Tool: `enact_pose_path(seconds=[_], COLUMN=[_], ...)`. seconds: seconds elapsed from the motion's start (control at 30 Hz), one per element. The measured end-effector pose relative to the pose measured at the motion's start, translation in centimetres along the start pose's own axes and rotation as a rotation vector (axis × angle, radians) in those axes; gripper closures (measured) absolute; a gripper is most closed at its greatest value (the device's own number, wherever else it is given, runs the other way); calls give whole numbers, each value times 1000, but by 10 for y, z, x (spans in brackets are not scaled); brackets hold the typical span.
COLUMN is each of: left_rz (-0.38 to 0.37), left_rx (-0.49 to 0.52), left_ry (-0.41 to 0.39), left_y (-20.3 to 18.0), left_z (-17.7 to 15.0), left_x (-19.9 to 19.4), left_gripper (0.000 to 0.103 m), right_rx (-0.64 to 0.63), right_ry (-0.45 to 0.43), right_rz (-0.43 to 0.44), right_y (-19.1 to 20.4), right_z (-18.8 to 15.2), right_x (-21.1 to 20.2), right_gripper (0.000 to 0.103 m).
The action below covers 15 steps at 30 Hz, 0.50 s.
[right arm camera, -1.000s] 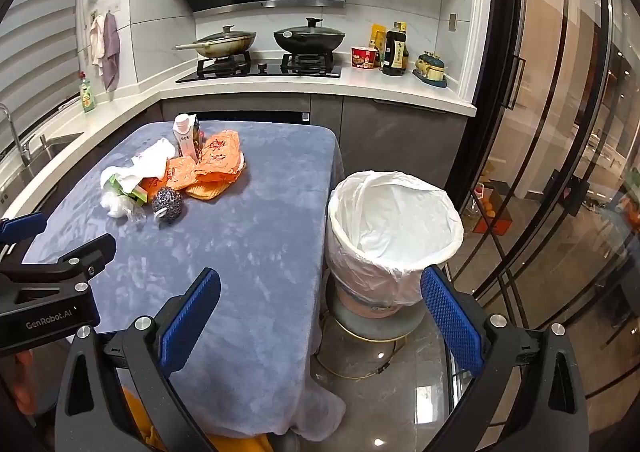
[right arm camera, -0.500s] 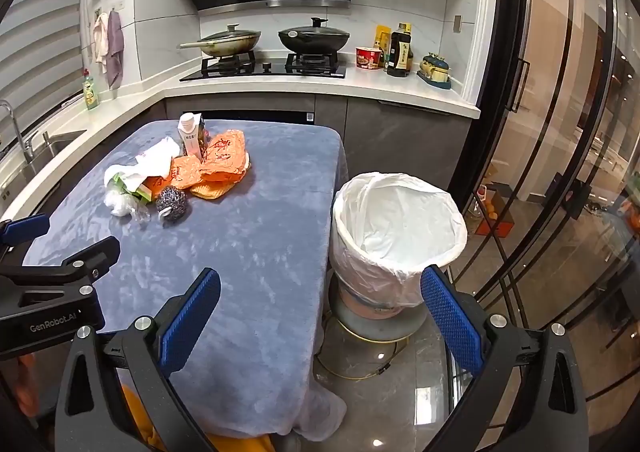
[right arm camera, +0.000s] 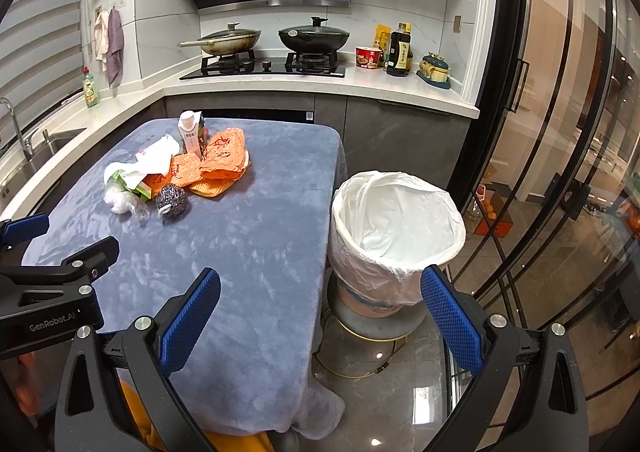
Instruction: Collect trash
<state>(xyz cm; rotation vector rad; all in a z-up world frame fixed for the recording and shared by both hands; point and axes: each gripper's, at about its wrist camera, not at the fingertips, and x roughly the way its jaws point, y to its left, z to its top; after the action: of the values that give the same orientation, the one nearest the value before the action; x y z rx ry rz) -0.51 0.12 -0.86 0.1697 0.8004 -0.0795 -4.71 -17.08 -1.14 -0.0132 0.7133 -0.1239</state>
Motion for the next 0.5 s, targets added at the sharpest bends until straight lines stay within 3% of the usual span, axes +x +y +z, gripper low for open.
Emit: enact_pose_path(seconds=[0.5], left_rz=[-8], left_rx=[5], left_ry=[-10], left_y=[-1], left_z=[3], left_x=[-12], left_gripper=[7], right_rx=[8], right_ry=[-10], right_rz=[-3], right_y=[-9], right_z=[0], right_x=[-11], right_gripper=[7])
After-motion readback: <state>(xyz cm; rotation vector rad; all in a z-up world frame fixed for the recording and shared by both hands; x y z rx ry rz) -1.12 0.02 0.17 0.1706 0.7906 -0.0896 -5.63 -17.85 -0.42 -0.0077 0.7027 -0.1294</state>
